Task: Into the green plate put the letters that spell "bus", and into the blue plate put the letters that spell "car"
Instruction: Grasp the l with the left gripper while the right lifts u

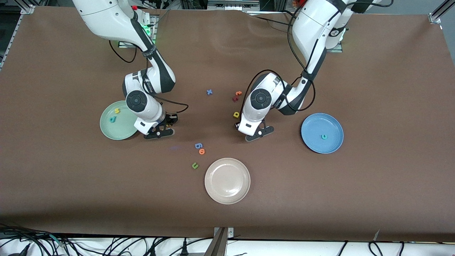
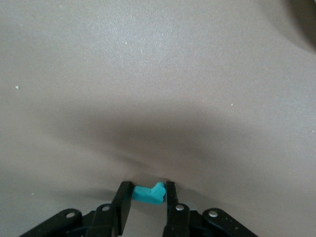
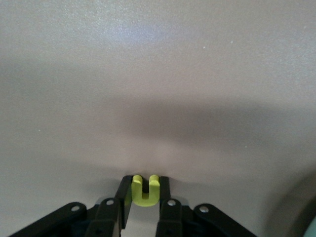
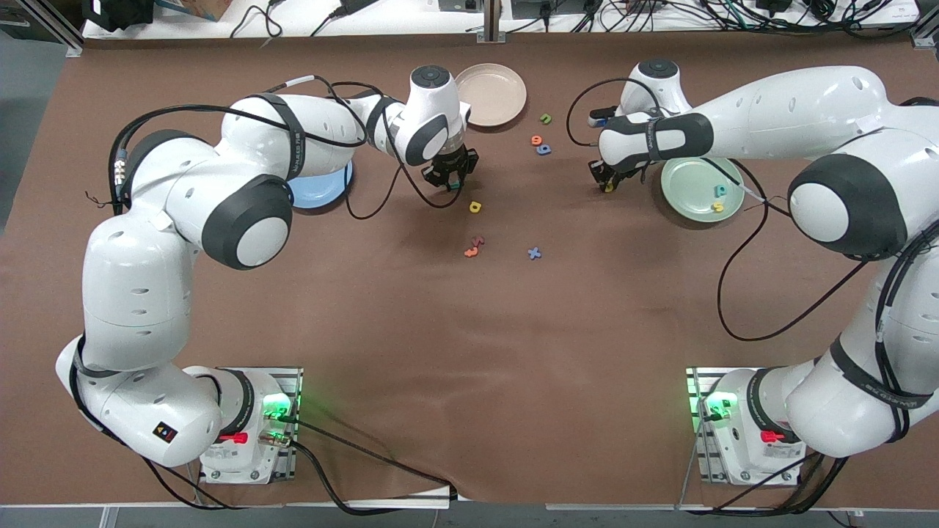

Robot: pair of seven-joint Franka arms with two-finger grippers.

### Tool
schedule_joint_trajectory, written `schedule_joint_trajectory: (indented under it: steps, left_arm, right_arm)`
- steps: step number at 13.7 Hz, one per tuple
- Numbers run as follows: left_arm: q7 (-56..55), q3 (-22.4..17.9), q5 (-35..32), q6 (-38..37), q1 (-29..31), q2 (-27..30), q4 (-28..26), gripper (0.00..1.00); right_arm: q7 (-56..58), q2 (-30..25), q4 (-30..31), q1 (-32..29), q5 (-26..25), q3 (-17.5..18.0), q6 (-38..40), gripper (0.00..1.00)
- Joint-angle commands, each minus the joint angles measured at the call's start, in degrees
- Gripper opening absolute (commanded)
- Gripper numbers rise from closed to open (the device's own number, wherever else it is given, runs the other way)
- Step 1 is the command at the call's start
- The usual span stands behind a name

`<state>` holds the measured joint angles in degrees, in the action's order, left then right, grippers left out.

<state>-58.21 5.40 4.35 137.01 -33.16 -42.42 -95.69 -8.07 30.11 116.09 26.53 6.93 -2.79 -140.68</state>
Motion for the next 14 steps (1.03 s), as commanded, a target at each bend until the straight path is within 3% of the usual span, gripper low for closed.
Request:
schedule_joint_trajectory:
  steps: [1,3,8,12,14]
  left_arm:
    - [-0.9,-0.2,-1.1,-0.1,-0.4,-1.3,1.6,0.36]
    - [-0.9,-0.2,-1.0,-0.1,-0.4,-1.3,1.6,0.35]
    - [-0.3,-0.2,-0.7,-0.2,0.1,-0.9,2.0,0.15]
    - [0.4,-0.2,-1.5,-2.7,0.7,-0.1,3.0,0.09]
    - [7.0,-0.3,-1.5,-5.9,3.1,1.7,3.0,0.06]
  right_arm:
    - [-1.6,-0.7,0.8,0.1,0.0,-0.4,-0.5,0.03]
    - [-3.8,-2.7,0.4,0.1,0.0,-0.7,3.0,0.03]
    - [-3.8,-9.4,0.2,0.0,-0.1,-7.8,12.6,0.03]
    - [-3.2,-9.5,1.8,-0.1,-0.2,-14.6,16.6,0.03]
    - [-2.2,-8.4,3.3,-0.3,-0.2,-16.7,16.1,0.03]
